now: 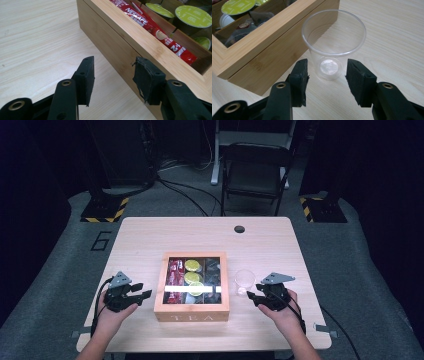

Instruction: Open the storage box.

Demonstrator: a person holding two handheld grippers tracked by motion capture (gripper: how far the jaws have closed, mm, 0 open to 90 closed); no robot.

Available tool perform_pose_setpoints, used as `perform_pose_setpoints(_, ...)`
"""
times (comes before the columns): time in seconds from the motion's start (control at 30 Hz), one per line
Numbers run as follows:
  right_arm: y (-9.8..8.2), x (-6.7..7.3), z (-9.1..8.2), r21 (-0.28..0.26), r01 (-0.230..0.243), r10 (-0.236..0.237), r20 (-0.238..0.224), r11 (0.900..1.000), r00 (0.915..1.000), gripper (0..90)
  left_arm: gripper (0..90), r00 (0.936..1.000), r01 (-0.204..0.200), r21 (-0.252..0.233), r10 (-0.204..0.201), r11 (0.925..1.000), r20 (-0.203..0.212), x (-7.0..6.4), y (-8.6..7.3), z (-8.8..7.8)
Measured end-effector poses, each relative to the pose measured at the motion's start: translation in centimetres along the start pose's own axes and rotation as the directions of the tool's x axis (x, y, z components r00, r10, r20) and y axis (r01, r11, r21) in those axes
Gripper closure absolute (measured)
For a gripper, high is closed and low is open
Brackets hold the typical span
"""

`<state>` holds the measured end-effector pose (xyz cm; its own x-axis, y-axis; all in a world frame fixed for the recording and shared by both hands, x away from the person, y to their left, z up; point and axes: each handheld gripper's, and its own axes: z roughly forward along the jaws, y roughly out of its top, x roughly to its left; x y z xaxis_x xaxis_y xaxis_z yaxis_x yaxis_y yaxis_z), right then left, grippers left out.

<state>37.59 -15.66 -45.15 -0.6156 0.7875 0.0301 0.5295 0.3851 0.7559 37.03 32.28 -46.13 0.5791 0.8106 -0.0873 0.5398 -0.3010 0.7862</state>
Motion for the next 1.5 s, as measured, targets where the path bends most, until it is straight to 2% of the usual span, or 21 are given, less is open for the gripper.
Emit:
perform_pose_setpoints(0.03, 0.1, 0.2, 0.0, 0.001, 0.009, -0.009, 0.005, 1.000, 1.0000, 51.9, 51.7, 0.9999, 0.005, 0.004, -0.005, 1.0000, 0.014, 0.0, 0.0, 0.0)
perform_pose_setpoints(0.13, 0.2, 0.9, -0.1, 0.005, 0.025, -0.025, -0.003, 1.000, 0.9997, 54.6, 52.8, 0.9998, 0.005, 0.003, -0.005, 1.0000, 0.021, 0.0, 0.1, -0.2)
perform_pose_setpoints(0.2, 0.4, 1.1, -0.3, -0.004, 0.044, -0.044, -0.007, 0.999, 0.9990, 57.4, 53.4, 0.9999, 0.005, -0.007, -0.005, 1.0000, 0.013, -0.1, 0.1, -0.2)
perform_pose_setpoints(0.3, 0.5, 1.5, -0.5, -0.018, 0.043, -0.043, -0.019, 0.999, 0.9989, 59.9, 54.2, 0.9997, 0.003, -0.003, -0.003, 1.0000, 0.023, -0.1, 0.2, -0.4)
perform_pose_setpoints(0.4, 0.6, 2.3, -0.8, -0.043, 0.040, -0.042, -0.050, 0.998, 0.9979, 62.2, 55.3, 0.9994, 0.009, -0.012, -0.009, 0.9999, 0.033, -0.2, 0.2, -0.6)
perform_pose_setpoints(0.57, 0.7, 3.6, -1.2, -0.068, 0.061, -0.068, -0.097, 0.996, 0.9930, 63.9, 55.2, 0.9995, 0.004, -0.023, -0.003, 0.9997, 0.033, -0.2, 0.3, -0.9)
perform_pose_setpoints(0.6, 0.7, 4.1, -1.3, -0.075, 0.090, -0.097, -0.098, 0.993, 0.9904, 63.7, 54.8, 0.9996, 0.005, -0.029, -0.005, 0.9996, 0.027, -0.3, 0.3, -0.9)
perform_pose_setpoints(0.63, 0.7, 4.1, -1.3, -0.075, 0.090, -0.097, -0.098, 0.993, 0.9904, 63.7, 54.8, 0.9997, 0.004, -0.028, -0.004, 0.9996, 0.024, -0.4, 0.4, -1.0)
perform_pose_setpoints(0.67, 0.7, 4.7, -1.4, -0.074, 0.106, -0.114, -0.100, 0.992, 0.9885, 63.1, 53.2, 0.9998, 0.003, -0.036, -0.003, 0.9994, 0.019, -0.5, 0.5, -1.2)
perform_pose_setpoints(0.8, 0.6, 5.1, -1.5, -0.062, 0.120, -0.126, -0.111, 0.991, 0.9857, 63.3, 48.0, 0.9993, 0.006, -0.053, -0.004, 0.9986, 0.036, -0.7, 0.7, -1.6)
perform_pose_setpoints(0.87, 0.5, 5.3, -1.5, -0.064, 0.114, -0.121, -0.118, 0.991, 0.9857, 63.3, 46.3, 0.9995, -0.012, -0.052, 0.014, 0.9986, 0.028, -0.9, 0.8, -1.7)
perform_pose_setpoints(0.9, 0.3, 5.5, -1.5, -0.057, 0.129, -0.135, -0.122, 0.990, 0.9834, 62.9, 42.6, 0.9988, -0.027, -0.052, 0.029, 0.9983, 0.040, -0.9, 0.8, -1.7)
perform_pose_setpoints(0.93, 0.2, 5.7, -1.5, -0.057, 0.118, -0.124, -0.123, 0.991, 0.9846, 62.8, 42.1, 0.9987, -0.027, -0.052, 0.029, 0.9983, 0.042, -1.0, 0.8, -1.6)
perform_pose_setpoints(1.0, 0.0, 5.8, -1.6, -0.055, 0.139, -0.145, -0.132, 0.989, 0.9806, 62.9, 43.5, 0.9989, -0.030, -0.047, 0.031, 0.9985, 0.036, -1.1, 0.8, -1.5)
perform_pose_setpoints(1.07, -0.1, 6.0, -1.6, -0.055, 0.134, -0.140, -0.128, 0.989, 0.9818, 63.1, 45.3, 0.9988, -0.031, -0.044, 0.033, 0.9986, 0.036, -1.1, 0.8, -1.5)
perform_pose_setpoints(1.1, -0.4, 6.0, -1.4, -0.054, 0.142, -0.148, -0.139, 0.988, 0.9791, 63.6, 47.3, 0.9987, -0.032, -0.049, 0.033, 0.9983, 0.039, -1.1, 0.8, -1.5)
perform_pose_setpoints(1.2, -0.7, 6.1, -1.2, -0.048, 0.133, -0.139, -0.151, 0.990, 0.9787, 65.1, 49.5, 0.9986, -0.038, -0.057, 0.040, 0.9977, 0.033, -1.0, 0.8, -1.6)
perform_pose_setpoints(1.33, -1.1, 6.4, -1.1, -0.049, 0.126, -0.133, -0.166, 0.991, 0.9772, 67.8, 50.9, 0.9992, -0.021, -0.072, 0.024, 0.9972, 0.033, -1.0, 0.7, -1.5)
perform_pose_setpoints(1.37, -1.1, 6.3, -1.1, -0.054, 0.139, -0.146, -0.171, 0.989, 0.9744, 68.8, 50.9, 0.9989, -0.028, -0.065, 0.030, 0.9975, 0.036, -0.9, 0.7, -1.5)
perform_pose_setpoints(1.47, -1.3, 6.5, -0.9, -0.049, 0.136, -0.143, -0.186, 0.989, 0.9721, 70.9, 51.6, 0.9987, -0.028, -0.070, 0.031, 0.9971, 0.040, -1.0, 0.6, -1.5)
perform_pose_setpoints(1.5, -1.5, 6.5, -0.8, -0.042, 0.143, -0.149, -0.204, 0.989, 0.9675, 71.5, 52.2, 0.9986, -0.027, -0.072, 0.031, 0.9970, 0.043, -1.0, 0.6, -1.4)
